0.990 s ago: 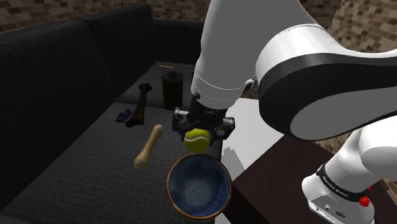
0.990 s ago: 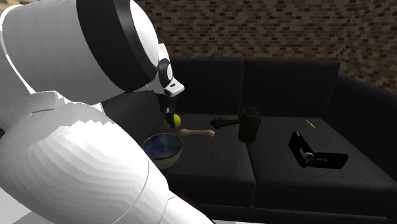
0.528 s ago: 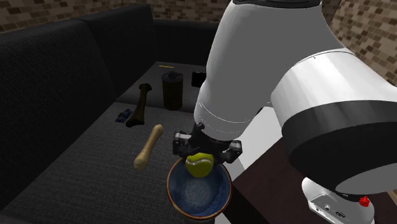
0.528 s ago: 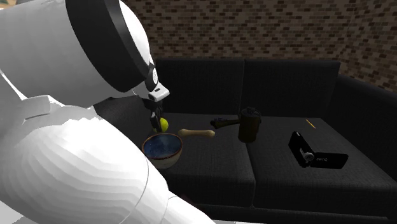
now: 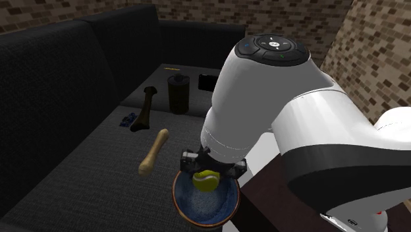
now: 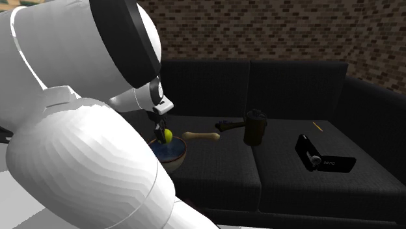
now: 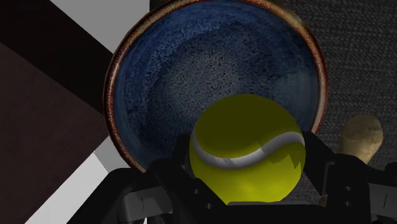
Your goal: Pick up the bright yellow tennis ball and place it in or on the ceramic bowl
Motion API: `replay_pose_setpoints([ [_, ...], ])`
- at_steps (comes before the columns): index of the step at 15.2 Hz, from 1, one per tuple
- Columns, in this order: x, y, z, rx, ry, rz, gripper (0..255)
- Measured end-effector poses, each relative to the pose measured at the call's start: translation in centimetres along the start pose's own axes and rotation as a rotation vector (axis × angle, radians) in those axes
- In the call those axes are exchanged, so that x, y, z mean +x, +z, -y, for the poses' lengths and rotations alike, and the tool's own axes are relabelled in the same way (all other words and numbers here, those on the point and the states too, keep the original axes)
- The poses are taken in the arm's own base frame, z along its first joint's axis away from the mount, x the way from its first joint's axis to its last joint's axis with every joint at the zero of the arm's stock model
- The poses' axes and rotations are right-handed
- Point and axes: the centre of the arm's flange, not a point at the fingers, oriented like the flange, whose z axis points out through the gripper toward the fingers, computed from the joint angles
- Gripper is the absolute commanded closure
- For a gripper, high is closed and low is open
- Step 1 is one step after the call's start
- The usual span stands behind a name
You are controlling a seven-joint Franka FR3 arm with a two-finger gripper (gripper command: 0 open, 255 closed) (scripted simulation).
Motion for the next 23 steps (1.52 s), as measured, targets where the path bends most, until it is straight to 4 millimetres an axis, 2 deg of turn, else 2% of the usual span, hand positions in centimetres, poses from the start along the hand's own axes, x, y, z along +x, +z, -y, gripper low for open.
replay_pose_setpoints([
  [4, -0.2, 1.6, -0.3, 0.0, 0.0, 0.0, 255],
  [9, -0.3, 1.7, -0.4, 0.001, 0.0, 0.0, 255],
  [10, -0.3, 1.7, -0.4, 0.001, 0.0, 0.0, 0],
  [16, -0.3, 1.7, -0.3, 0.001, 0.0, 0.0, 0],
  [20, -0.3, -2.1, -0.5, 0.002, 0.001, -0.001, 0],
  [23, -0.3, -3.1, -0.4, 0.001, 0.0, 0.0, 0],
])
